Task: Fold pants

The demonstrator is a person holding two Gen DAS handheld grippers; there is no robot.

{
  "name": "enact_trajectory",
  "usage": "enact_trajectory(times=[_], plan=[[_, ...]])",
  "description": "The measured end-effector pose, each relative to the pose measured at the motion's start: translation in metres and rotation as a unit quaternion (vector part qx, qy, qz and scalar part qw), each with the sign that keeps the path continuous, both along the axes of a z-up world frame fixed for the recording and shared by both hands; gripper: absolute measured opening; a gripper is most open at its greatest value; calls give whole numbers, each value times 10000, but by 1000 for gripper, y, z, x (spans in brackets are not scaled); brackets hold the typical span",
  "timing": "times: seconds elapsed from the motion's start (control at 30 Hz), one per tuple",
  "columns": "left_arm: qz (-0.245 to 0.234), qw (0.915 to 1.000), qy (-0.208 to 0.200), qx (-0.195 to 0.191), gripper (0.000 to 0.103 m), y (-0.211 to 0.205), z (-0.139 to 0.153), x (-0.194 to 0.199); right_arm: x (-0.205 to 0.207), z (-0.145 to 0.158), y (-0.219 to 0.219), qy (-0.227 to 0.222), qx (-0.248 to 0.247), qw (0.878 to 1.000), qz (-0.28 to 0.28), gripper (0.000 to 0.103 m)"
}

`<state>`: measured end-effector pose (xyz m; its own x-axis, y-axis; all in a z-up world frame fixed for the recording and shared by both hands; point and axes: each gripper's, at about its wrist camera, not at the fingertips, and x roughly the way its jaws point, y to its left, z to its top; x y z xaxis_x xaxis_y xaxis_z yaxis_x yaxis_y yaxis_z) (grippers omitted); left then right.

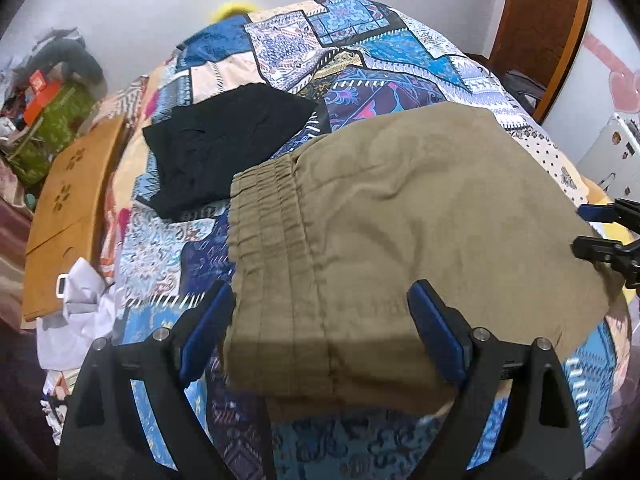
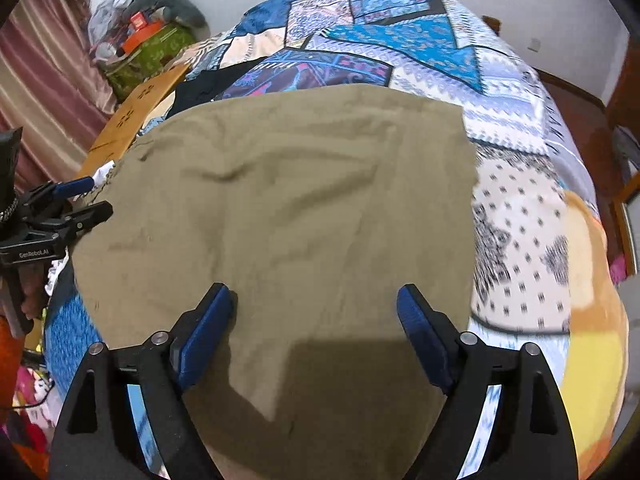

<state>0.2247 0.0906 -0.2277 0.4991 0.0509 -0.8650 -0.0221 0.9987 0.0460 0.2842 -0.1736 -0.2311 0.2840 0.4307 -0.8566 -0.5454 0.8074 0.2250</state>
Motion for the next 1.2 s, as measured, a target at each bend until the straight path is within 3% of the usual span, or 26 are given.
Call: enact_trajectory(times=[0.13, 0.33, 0.6, 0.7, 0.87, 0.97, 1.07, 1.2], plan=[[69, 9999, -82, 14, 93, 2, 2, -16, -18, 0, -13, -35, 93, 9998, -162, 85], [342, 9987, -145, -352, 93, 18, 17, -36, -28, 15, -14, -291, 105, 9988, -378, 85], [598, 9925, -185, -1049, 93, 30, 29, -51, -46, 52, 29, -998, 565, 9934, 23, 85], [632, 9859, -26, -1547, 93, 30, 21, -56, -48, 42, 45, -1091, 427, 9930, 136, 85], [620, 9719, 319, -2250, 93, 27, 1, -61, -45, 13, 52, -789, 196, 9966, 124, 85], [617, 9651, 512, -2492, 94, 24, -9, -57, -46, 3, 49, -724, 180, 9972, 112, 85], [598, 9604, 505, -2676, 101, 21, -12, -49, -49, 5, 47, -775, 164, 9967, 163, 85], [675, 9488, 483, -3048, 102, 23, -16, -32, -52, 4, 48, -827, 143, 9963, 204, 85]])
